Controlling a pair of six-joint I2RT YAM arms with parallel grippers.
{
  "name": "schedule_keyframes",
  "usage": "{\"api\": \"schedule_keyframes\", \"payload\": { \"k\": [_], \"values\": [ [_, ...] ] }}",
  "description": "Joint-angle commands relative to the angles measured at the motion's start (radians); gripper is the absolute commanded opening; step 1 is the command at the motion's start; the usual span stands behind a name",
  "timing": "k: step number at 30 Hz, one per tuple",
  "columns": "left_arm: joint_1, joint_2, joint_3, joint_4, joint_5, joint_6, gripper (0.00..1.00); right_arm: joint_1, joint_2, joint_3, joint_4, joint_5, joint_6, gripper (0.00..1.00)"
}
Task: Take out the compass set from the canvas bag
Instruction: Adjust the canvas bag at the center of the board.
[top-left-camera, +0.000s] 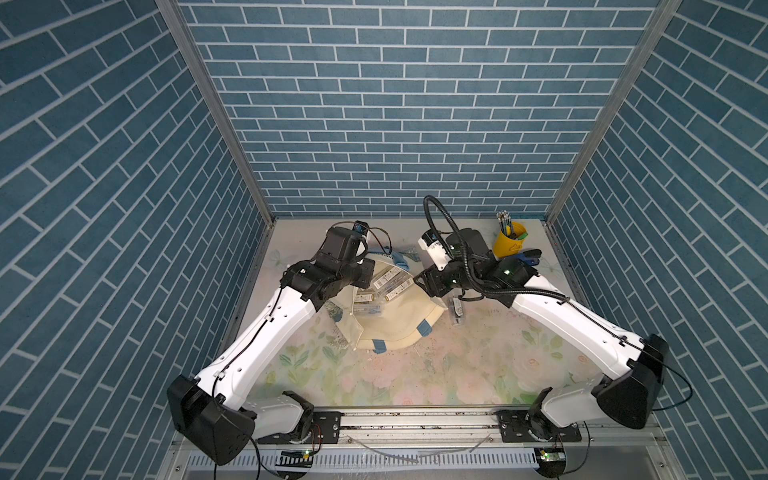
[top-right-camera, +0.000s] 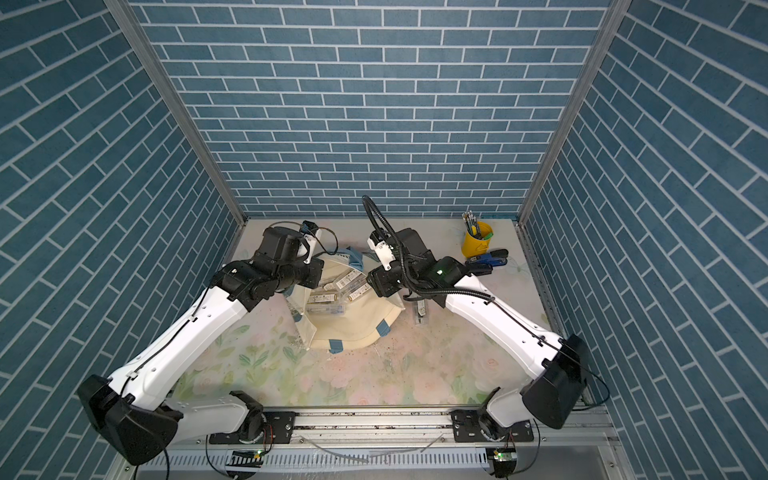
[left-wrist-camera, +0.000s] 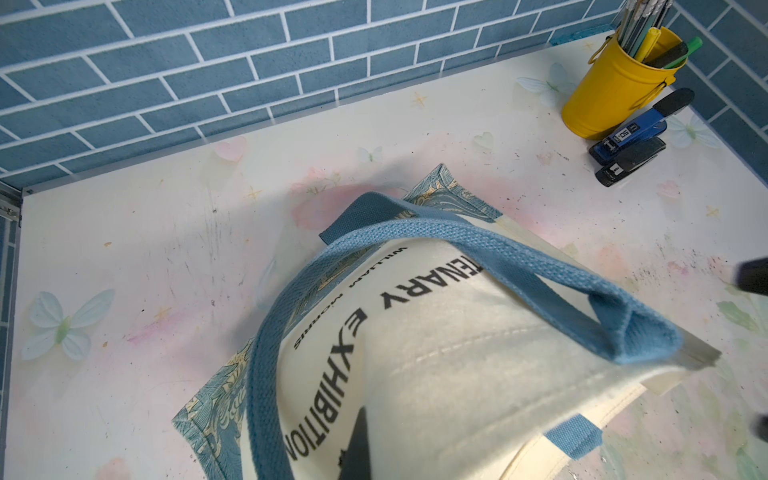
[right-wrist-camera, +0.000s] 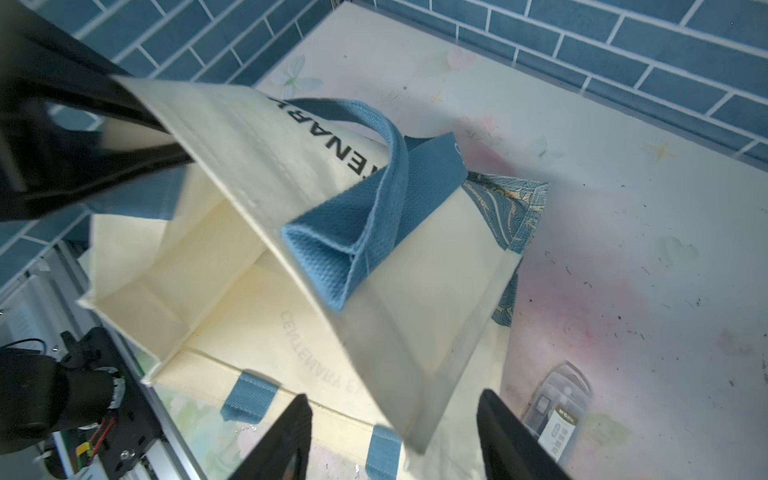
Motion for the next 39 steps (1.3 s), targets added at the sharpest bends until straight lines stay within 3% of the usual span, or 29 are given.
{"api": "schedule_keyframes", "payload": {
  "k": [1,6,13,17,20,24,29,39],
  "values": [
    [0.009,-0.024,0.028,-0.016,0.003,-0.022,0.00,0.008,0.083,0.052,0.005,0.040,-0.068,0.63],
    [0.009,-0.030,0.021,-0.020,0.007,-0.031,0.00,0.011,0.103,0.025,0.042,0.082,-0.063,0.55],
    [0.009,-0.041,0.008,-0.039,0.005,-0.026,0.01,0.001,0.103,0.012,0.090,0.096,-0.050,0.27],
    [0.009,-0.040,0.022,-0.104,0.001,-0.006,0.15,-0.010,0.111,0.025,0.100,0.075,-0.035,0.14],
    [0.010,-0.033,0.049,-0.182,-0.032,0.035,0.40,-0.022,0.113,0.032,0.107,0.062,-0.024,0.07],
    [0.008,-0.007,0.102,-0.250,-0.059,0.107,0.60,-0.040,0.124,0.047,0.109,0.031,-0.016,0.04],
    [-0.041,0.035,0.166,-0.213,-0.115,0.193,0.75,-0.064,0.148,0.069,0.117,-0.029,-0.002,0.04],
    [-0.095,0.162,0.212,-0.110,-0.140,0.249,0.81,-0.075,0.175,0.107,0.105,-0.070,0.006,0.05]
  ]
}}
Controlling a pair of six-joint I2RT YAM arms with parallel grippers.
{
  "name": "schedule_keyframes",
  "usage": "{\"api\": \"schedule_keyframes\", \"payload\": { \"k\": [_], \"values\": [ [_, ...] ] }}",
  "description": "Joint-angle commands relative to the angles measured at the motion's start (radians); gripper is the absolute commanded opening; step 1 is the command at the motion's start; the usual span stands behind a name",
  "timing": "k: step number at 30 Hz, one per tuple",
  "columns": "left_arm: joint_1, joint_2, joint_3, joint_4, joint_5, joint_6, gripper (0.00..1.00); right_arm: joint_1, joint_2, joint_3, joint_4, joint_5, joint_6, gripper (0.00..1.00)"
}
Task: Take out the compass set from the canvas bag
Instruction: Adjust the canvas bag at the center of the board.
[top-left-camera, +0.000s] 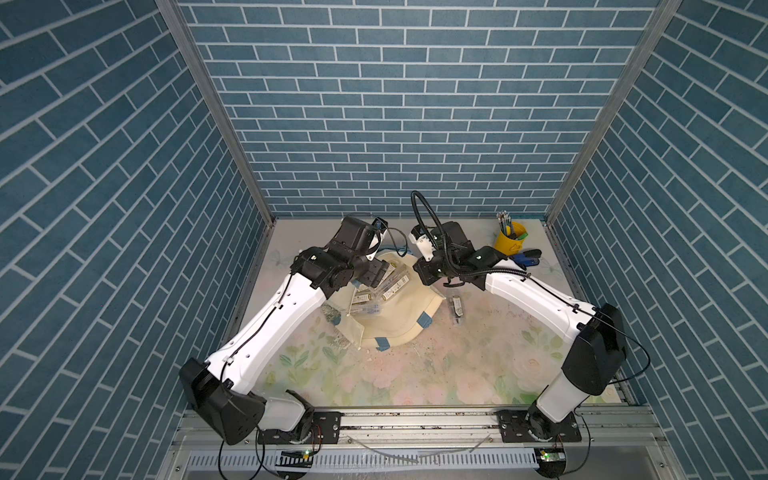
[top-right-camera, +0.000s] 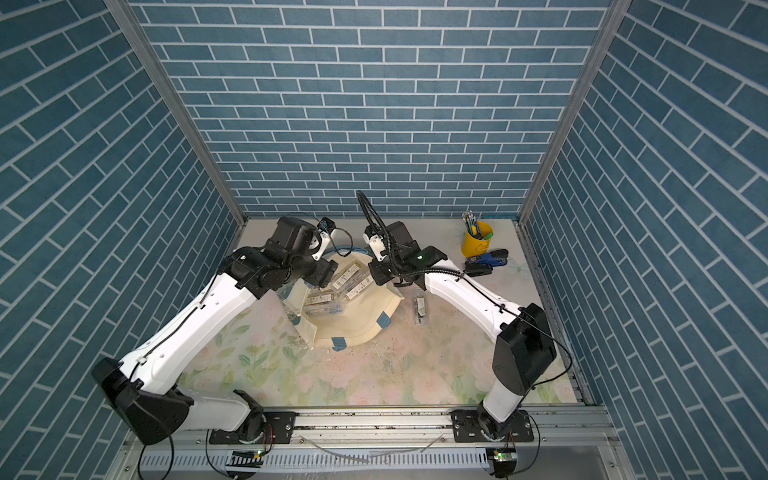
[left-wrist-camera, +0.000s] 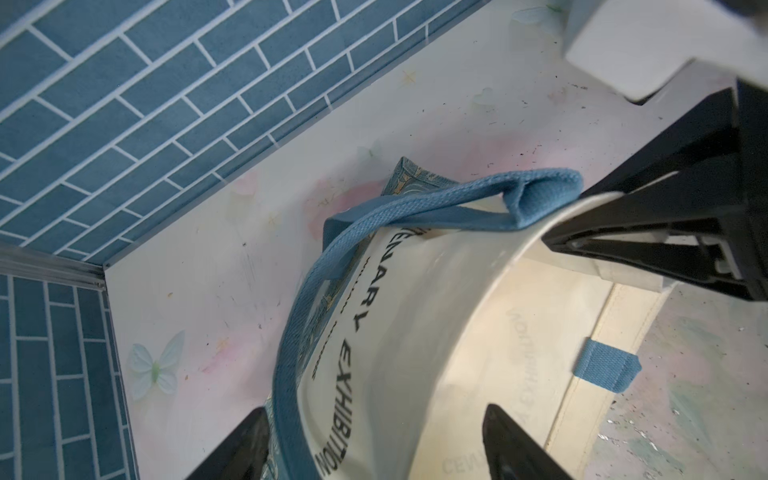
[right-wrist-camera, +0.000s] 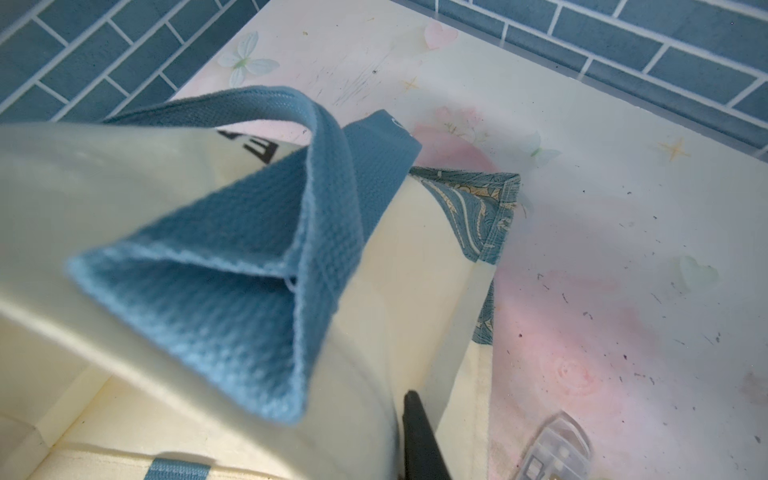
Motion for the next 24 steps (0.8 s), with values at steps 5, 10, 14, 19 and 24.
{"api": "schedule_keyframes", "payload": {
  "k": [5,10,14,19,24],
  "values": [
    [-0.011,0.057,0.030,0.053,-0.181,-0.012,0.60,-0.012,0.018,0.057,0.014,-0.038,0.029,0.05],
    [-0.010,0.045,0.041,0.056,-0.161,-0.028,0.32,-0.022,0.018,0.052,0.016,-0.046,0.030,0.06],
    [-0.010,0.044,0.037,0.053,-0.139,-0.041,0.13,-0.033,0.022,0.060,0.015,-0.056,0.029,0.06],
    [-0.010,0.038,0.025,0.048,-0.129,-0.053,0.01,-0.044,0.026,0.082,-0.013,-0.058,0.023,0.11],
    [-0.011,0.022,0.037,0.032,-0.113,-0.062,0.00,-0.043,-0.142,-0.026,0.020,-0.083,0.061,0.43]
  ]
}}
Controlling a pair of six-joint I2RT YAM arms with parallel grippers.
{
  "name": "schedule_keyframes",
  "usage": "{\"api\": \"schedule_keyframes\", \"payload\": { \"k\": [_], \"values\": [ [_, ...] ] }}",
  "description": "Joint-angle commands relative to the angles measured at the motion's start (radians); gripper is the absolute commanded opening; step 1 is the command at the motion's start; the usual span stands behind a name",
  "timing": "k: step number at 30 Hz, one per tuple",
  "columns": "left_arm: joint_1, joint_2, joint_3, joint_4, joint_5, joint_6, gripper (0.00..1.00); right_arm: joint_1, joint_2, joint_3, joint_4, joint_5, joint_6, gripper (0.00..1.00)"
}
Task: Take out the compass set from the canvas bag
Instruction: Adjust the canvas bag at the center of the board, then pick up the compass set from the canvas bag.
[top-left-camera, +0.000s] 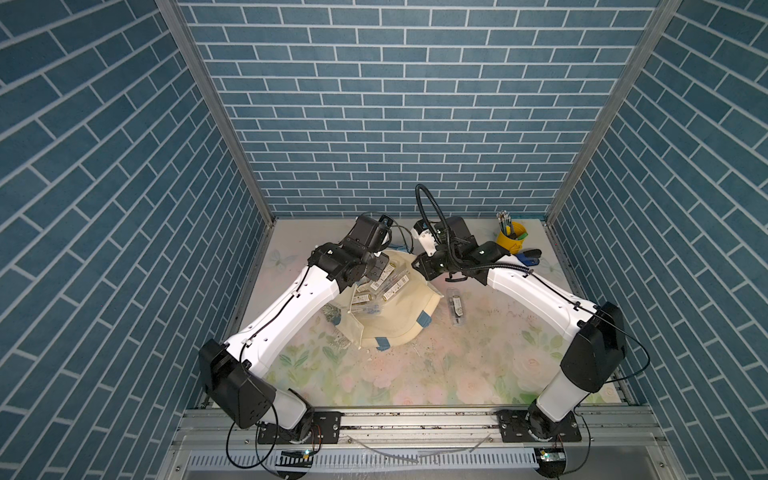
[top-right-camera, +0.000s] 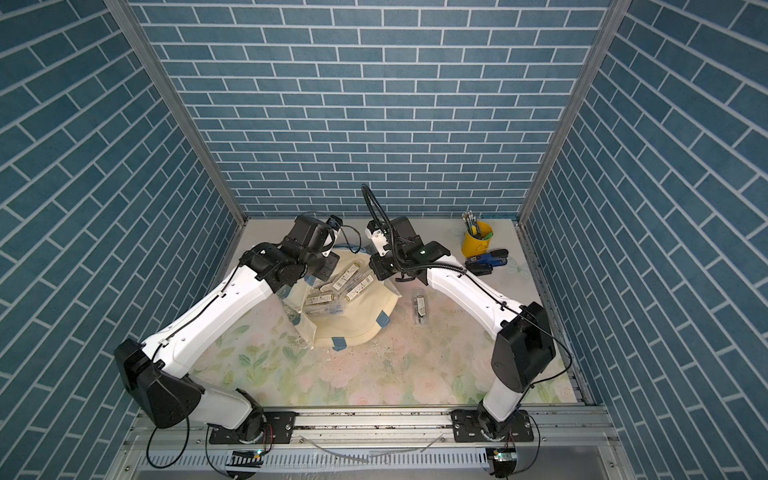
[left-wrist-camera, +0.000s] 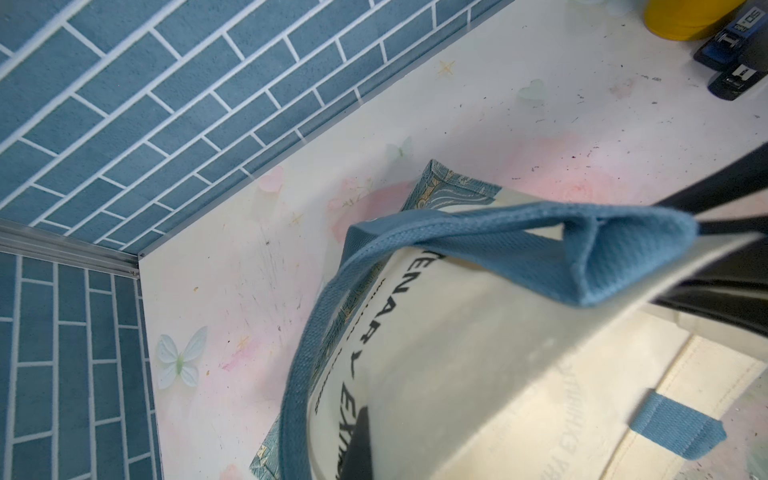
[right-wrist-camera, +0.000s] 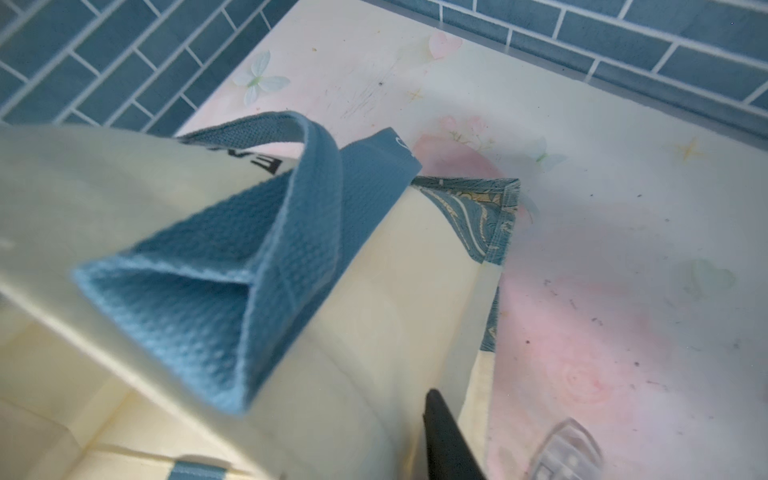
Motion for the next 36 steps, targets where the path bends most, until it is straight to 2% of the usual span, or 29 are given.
{"api": "schedule_keyframes", "payload": {
  "k": [1,5,10,13,15,17,20,26,31,36],
  "values": [
    [0.004,-0.048,0.015,0.012,0.009,-0.021,0.00,0.000,-0.173,-0.098,0.072,-0.052,0.027,0.47],
    [0.004,-0.062,-0.002,0.029,0.054,-0.027,0.00,0.067,-0.272,-0.212,0.126,-0.065,-0.122,0.53],
    [0.004,-0.069,-0.009,0.034,0.088,-0.019,0.00,0.181,-0.375,-0.438,0.401,-0.177,-0.287,0.50],
    [0.004,-0.065,0.012,0.012,0.105,-0.023,0.00,0.302,-0.366,-0.534,0.574,-0.184,-0.324,0.46],
    [0.004,-0.062,0.022,0.010,0.113,-0.022,0.00,0.337,-0.310,-0.597,0.681,-0.174,-0.341,0.46],
    [0.003,-0.063,0.021,0.018,0.125,-0.018,0.00,0.343,-0.231,-0.618,0.717,-0.168,-0.398,0.42],
    [0.003,-0.057,0.024,0.019,0.146,-0.020,0.00,0.337,-0.131,-0.649,0.780,-0.082,-0.492,0.43],
    [0.004,-0.074,0.005,0.022,0.166,-0.027,0.00,0.281,0.049,-0.669,0.991,-0.076,-0.442,0.43],
    [0.004,-0.085,-0.001,0.023,0.180,-0.016,0.00,0.257,0.145,-0.634,1.035,-0.081,-0.492,0.46],
    [0.004,-0.099,-0.022,0.037,0.210,-0.001,0.00,0.249,0.195,-0.548,0.963,-0.112,-0.537,0.50]
  ]
}}
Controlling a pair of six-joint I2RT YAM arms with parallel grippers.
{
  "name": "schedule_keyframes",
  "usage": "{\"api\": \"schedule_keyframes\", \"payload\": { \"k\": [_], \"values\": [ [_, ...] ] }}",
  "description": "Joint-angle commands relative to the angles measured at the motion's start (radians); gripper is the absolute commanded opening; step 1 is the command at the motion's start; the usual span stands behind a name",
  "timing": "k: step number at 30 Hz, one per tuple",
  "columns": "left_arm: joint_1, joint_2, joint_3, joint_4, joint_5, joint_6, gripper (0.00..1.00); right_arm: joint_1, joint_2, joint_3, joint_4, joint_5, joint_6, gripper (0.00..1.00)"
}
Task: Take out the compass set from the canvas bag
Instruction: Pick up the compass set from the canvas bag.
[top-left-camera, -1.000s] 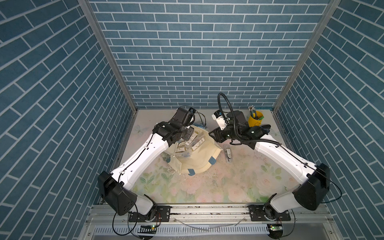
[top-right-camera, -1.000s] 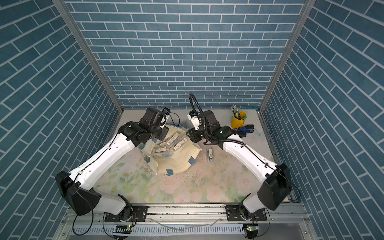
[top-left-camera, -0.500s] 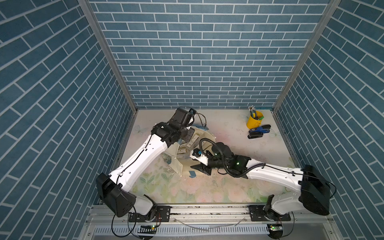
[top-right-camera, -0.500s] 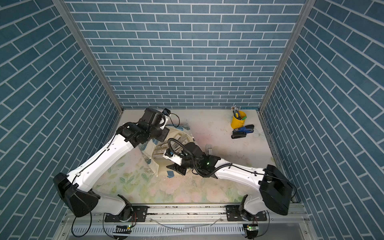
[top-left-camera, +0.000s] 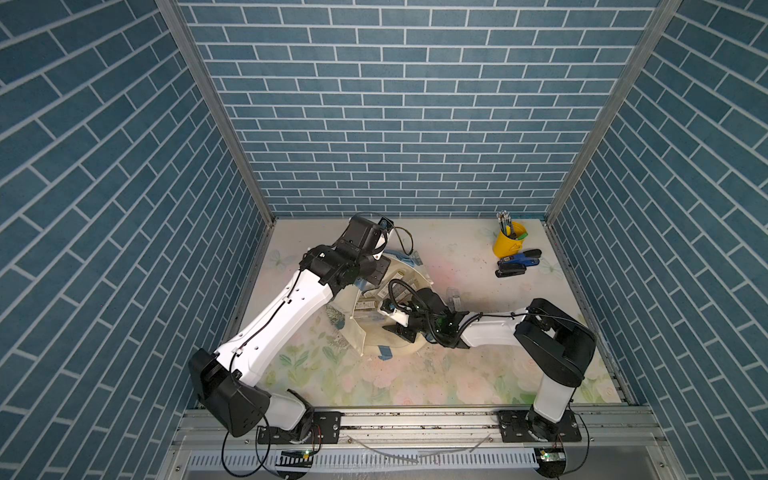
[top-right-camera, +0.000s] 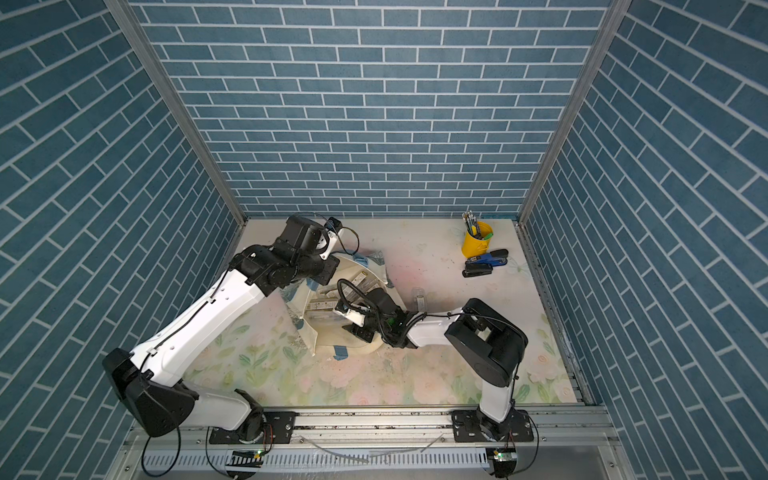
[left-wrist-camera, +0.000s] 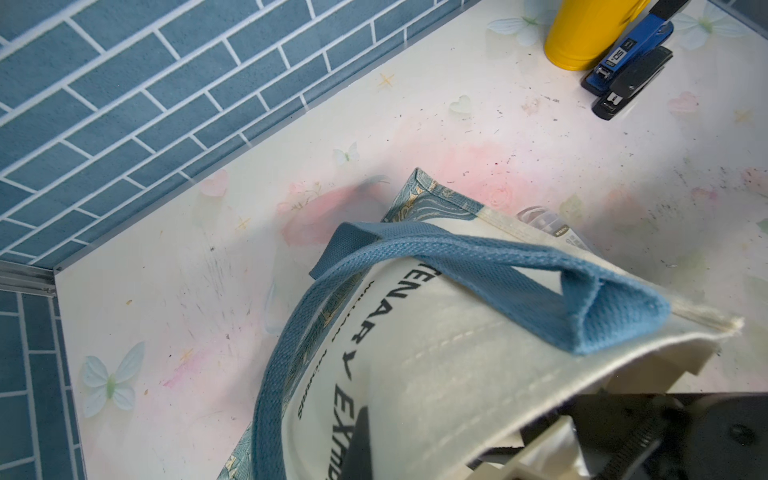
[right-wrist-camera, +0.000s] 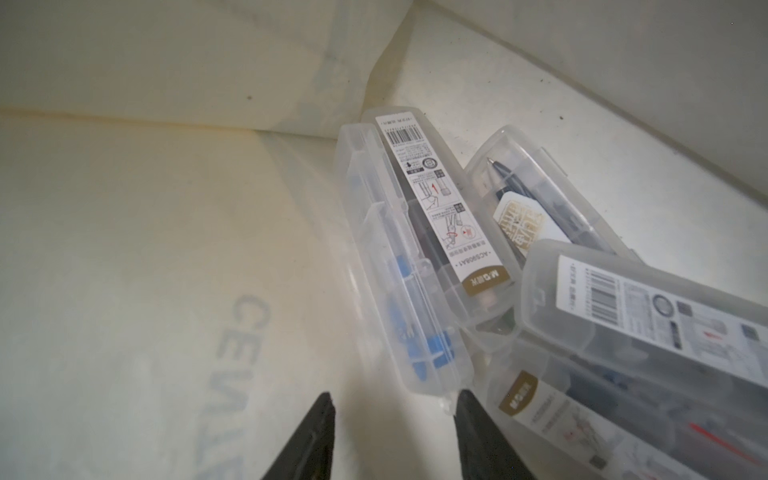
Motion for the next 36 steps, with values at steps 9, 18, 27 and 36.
{"api": "schedule_keyframes", "payload": {
  "k": [9,18,27,36],
  "values": [
    [-0.001,-0.062,-0.038,0.074,0.056,0.025,0.00,-0.007,0.113,0.195,-0.046,-0.096,-0.082,0.53],
    [0.001,-0.066,-0.060,0.091,0.046,0.028,0.00,0.003,0.149,0.212,-0.130,-0.129,-0.067,0.49],
    [0.003,-0.082,-0.078,0.105,0.026,0.027,0.00,0.024,0.154,0.219,-0.181,-0.120,-0.068,0.41],
    [0.004,-0.088,-0.084,0.101,0.006,0.037,0.00,0.026,0.181,0.270,-0.229,-0.091,-0.089,0.31]
  ]
}}
